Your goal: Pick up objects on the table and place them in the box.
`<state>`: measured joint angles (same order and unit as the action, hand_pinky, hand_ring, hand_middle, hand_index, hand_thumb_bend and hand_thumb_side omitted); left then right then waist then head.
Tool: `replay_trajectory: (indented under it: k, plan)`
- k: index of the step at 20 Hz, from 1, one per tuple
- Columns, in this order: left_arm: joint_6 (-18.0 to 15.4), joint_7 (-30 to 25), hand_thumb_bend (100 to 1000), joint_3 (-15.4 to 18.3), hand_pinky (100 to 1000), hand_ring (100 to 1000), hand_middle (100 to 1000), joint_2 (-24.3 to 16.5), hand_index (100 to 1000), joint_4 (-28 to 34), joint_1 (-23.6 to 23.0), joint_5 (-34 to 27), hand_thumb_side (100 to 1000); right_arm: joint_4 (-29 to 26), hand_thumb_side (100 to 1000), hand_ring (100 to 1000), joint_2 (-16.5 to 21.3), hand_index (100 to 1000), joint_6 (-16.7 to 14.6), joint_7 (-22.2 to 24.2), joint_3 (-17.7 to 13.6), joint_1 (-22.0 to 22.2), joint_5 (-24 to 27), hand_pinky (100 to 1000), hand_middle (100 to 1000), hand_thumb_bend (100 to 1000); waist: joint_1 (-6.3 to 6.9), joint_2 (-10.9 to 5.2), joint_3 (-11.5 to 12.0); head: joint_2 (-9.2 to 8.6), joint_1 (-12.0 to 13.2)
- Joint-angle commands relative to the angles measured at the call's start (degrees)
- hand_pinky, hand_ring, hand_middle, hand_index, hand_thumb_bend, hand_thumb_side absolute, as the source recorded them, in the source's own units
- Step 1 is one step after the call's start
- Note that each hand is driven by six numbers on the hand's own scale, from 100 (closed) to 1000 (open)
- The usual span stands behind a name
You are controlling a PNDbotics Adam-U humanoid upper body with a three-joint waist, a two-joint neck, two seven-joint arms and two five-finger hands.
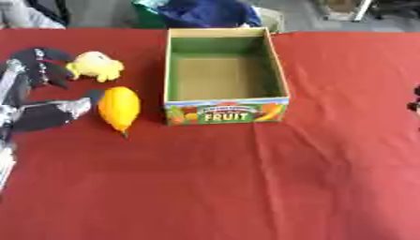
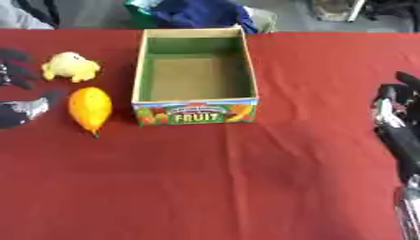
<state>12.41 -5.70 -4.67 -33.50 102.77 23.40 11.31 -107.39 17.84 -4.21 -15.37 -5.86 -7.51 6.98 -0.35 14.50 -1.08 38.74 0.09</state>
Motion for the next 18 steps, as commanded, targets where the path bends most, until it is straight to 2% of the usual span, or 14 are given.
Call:
replay_trajectory:
  k: [1, 7, 13, 18]
  plan:
    - [0.7, -4.0, 645, -2.1, 631, 644, 688, -4.8, 690, -1.6, 2.5, 4.0, 100, -0.4, 253, 772, 1.1, 816, 0.0, 0.3, 0.1, -0.1, 0.1, 677, 639, 100, 0.14, -1.06, -0.2, 0.03, -0.1]
    - [0.9, -9.4, 680, -6.5, 654, 658, 700, -7.2, 714, -5.7, 6.9, 9.5, 100, -0.3, 254, 772, 1.2, 817, 0.0, 0.5, 0.3, 0.0, 0.1, 677, 639, 100, 0.33, -1.19, -0.5, 0.31, 0.0]
    - [0.3, -14.3, 707, -8.8, 670, 681, 728, -5.6, 741, -10.0, 9.7, 11.6, 100, -0.2, 253, 772, 1.1, 816, 0.0, 0.6, 0.3, 0.0, 0.2, 678, 636, 100, 0.34, -1.22, -0.9, 0.47, -0.1]
    - [-0.1, -15.4, 724, -9.9, 687, 706, 751, -3.2, 755, -14.2, 11.6, 14.5, 100, -0.1, 253, 771, 1.0, 816, 0.0, 0.6, 0.4, 0.0, 0.2, 678, 634, 100, 0.39, -1.32, -1.3, 0.49, -0.2]
